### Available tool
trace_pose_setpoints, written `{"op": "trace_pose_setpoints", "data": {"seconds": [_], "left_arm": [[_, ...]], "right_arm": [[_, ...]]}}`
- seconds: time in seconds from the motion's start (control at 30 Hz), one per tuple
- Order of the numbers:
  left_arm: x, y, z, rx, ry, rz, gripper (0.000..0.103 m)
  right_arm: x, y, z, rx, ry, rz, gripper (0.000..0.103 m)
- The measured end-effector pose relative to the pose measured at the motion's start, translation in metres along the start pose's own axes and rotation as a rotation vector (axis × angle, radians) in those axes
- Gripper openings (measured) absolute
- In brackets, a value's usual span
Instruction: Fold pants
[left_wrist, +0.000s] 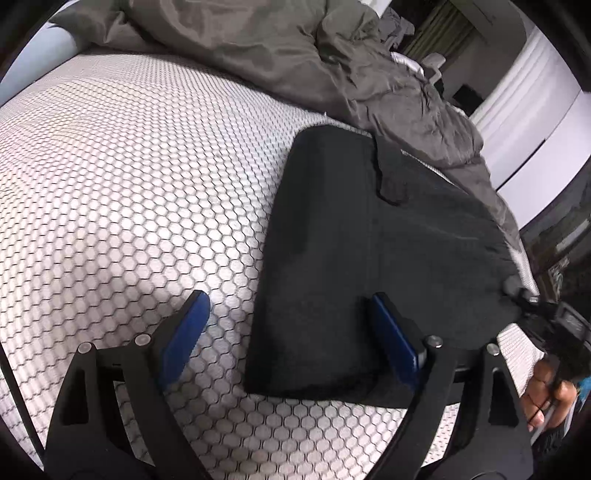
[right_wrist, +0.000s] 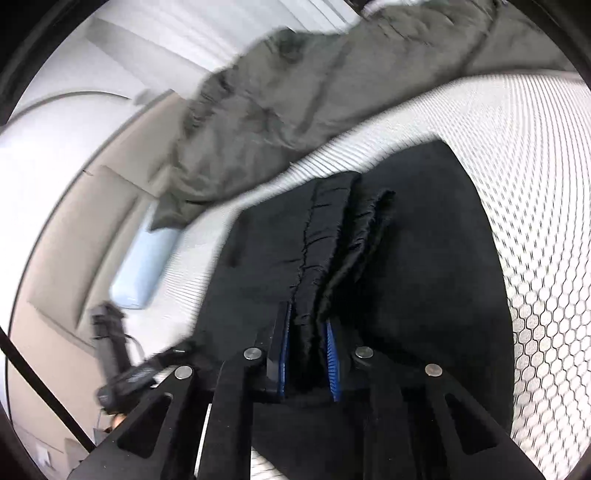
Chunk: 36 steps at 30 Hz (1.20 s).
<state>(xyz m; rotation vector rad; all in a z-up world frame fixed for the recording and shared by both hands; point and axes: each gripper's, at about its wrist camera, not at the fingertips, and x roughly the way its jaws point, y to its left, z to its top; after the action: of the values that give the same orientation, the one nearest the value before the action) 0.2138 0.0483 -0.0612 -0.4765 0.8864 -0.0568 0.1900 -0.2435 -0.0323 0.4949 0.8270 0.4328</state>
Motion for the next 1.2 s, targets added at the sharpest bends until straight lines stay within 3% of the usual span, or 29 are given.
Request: {"op": "trace_pose_setpoints", "data": {"seconds": [0.13, 0.27, 0.33, 0.43, 0.53, 0.83, 0.93, 1.0, 1.07, 1.2], "left_arm": [[-0.019, 0.004, 0.005, -0.029, -0.014, -0.054, 0.086], [-0.028, 0.007, 0.007, -0.035, -0.034, -0.050, 0.086], [-0.022, 0.006, 0.006, -0.022, -0.018, -0.021, 0.086], [-0.002, 0.002, 0.002, 0.006, 0.040, 0.029, 0.086], [0.004, -0.005, 0.001, 0.035, 0.035, 0.063, 0.087], [0.006, -0.021, 0.000, 0.059, 0.031, 0.073, 0.087], [0.005, -0.019, -0.002, 0.053, 0.034, 0.068, 0.087], [0.003, -0.020, -0.002, 0.056, 0.033, 0.077, 0.087], [0.000, -0.021, -0.002, 0.058, 0.025, 0.090, 0.086], [-0.029, -0.030, -0.007, 0.101, -0.053, 0.065, 0.086]], "right_arm": [[-0.042, 0.038, -0.003, -0.072, -0.075, 0.072, 0.015], [-0.066, 0.031, -0.017, -0.059, -0.068, 0.107, 0.015], [-0.067, 0.012, -0.027, -0.054, -0.044, 0.045, 0.015], [-0.039, -0.035, -0.045, 0.015, 0.085, -0.097, 0.017], [-0.033, -0.055, -0.053, 0.051, 0.091, -0.061, 0.018], [-0.065, -0.023, -0.052, -0.024, 0.008, -0.010, 0.018], [-0.062, -0.033, -0.052, -0.009, 0.043, -0.078, 0.019], [-0.050, -0.047, -0.055, 0.038, 0.095, -0.098, 0.022], [-0.051, -0.053, -0.054, 0.083, 0.091, -0.070, 0.030], [-0.074, -0.042, -0.047, 0.037, 0.035, -0.039, 0.032]]}}
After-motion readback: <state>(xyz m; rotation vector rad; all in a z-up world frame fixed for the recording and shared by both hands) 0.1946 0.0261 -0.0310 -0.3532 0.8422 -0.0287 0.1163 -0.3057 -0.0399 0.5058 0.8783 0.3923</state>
